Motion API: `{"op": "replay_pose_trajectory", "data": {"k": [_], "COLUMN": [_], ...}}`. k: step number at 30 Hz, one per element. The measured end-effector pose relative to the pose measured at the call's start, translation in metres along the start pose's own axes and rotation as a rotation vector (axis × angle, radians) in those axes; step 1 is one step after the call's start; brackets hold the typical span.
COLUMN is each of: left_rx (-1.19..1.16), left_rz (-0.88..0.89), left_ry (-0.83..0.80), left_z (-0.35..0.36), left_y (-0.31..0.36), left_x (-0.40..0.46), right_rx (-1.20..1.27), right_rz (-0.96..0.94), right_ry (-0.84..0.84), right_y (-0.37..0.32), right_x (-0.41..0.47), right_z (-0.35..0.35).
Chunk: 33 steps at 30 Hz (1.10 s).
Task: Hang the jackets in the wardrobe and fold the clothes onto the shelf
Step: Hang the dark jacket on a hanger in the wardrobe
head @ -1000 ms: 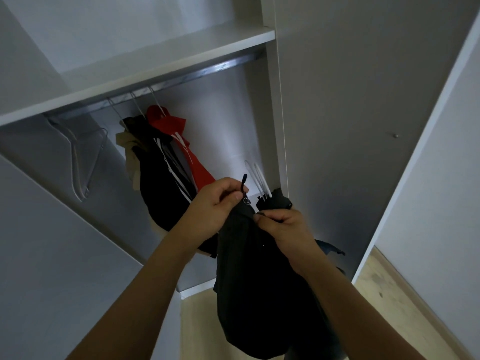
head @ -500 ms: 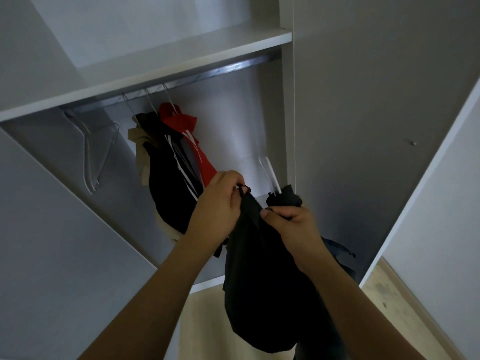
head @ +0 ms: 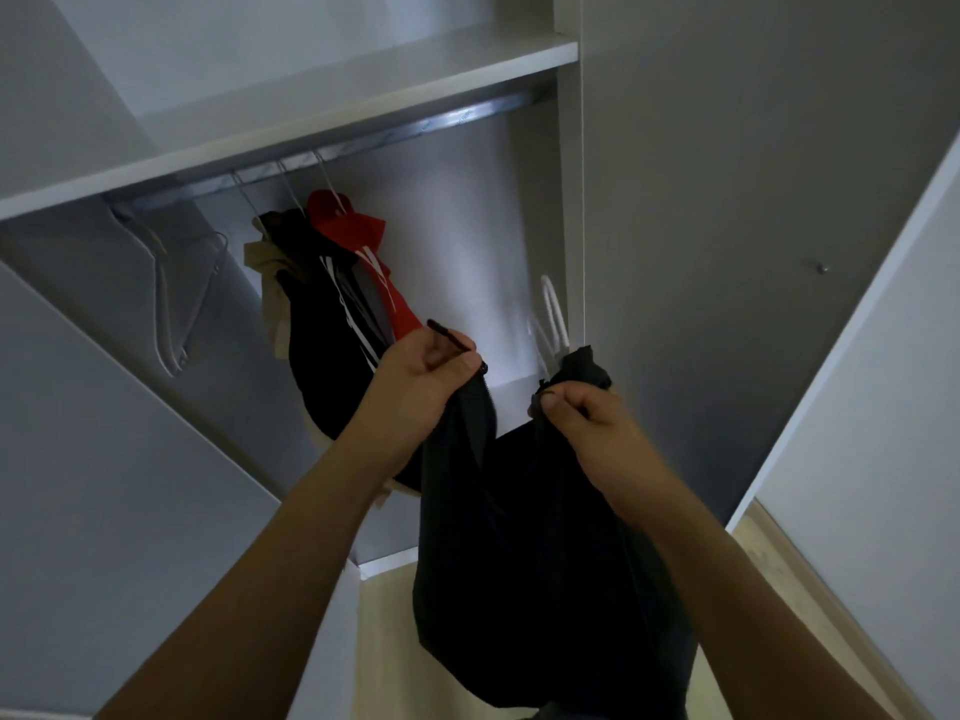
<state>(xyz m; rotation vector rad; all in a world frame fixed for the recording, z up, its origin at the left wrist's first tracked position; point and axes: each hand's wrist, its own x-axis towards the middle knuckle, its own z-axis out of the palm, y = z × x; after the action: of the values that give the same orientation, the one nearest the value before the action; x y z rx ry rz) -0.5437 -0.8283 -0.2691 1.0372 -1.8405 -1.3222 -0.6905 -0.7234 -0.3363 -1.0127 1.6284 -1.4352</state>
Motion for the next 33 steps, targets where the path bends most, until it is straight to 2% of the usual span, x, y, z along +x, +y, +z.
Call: {"op": "replay_pose_trajectory", "data": {"k": [3,7,33], "left_rx": [0.166,0.286,0.408], "left_rz": [0.133,0.174,0.267], "left_ry": [-0.092,-0.157,-0.198], "left_z": [-0.003,0.004,0.015], "left_y": [0.011,0.012,0.009], "left_x": [-0.004,-0.008,-0.018], "right_rx": [-0.051,-0.088,-0.219], "right_rz": [-0.021,-0.087,-0.142], "right_ry": [0.022,0.044,0.088], "right_y": [-0.001,-0.011,-0.027], "right_x": [0.002,-0.001,-0.016], "right_z": [-0.006,-0.004,-0.012]}}
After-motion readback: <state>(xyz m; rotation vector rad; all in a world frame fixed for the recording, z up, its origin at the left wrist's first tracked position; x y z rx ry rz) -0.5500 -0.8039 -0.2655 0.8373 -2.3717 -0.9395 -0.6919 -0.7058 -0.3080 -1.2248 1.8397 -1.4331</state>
